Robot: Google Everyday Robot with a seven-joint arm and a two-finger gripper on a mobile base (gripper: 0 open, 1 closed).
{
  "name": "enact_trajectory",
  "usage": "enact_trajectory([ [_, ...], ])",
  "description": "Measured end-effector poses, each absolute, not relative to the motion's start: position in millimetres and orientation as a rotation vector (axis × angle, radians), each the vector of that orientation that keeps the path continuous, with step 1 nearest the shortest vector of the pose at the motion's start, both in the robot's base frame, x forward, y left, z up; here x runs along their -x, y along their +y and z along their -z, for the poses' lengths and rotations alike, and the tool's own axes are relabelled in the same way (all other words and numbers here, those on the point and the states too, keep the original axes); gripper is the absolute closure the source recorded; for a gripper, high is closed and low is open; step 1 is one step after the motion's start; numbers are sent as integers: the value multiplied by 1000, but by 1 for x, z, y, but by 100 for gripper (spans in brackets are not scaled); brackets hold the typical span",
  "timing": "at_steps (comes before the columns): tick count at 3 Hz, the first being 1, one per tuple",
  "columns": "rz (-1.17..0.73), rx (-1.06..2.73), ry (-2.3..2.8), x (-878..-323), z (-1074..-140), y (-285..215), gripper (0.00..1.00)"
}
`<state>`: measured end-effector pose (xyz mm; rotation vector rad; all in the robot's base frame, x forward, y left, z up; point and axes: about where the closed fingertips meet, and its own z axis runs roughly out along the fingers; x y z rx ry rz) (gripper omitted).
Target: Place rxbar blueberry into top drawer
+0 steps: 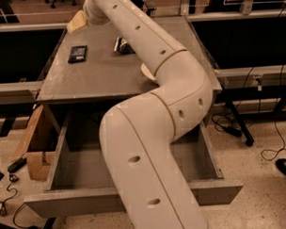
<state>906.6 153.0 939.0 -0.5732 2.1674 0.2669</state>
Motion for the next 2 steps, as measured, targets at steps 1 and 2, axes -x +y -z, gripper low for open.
enact_trajectory([
  [1, -216, 550, 2274, -900, -913, 166, 0],
  [2, -229, 548, 2361, -892, -884, 183, 0],
])
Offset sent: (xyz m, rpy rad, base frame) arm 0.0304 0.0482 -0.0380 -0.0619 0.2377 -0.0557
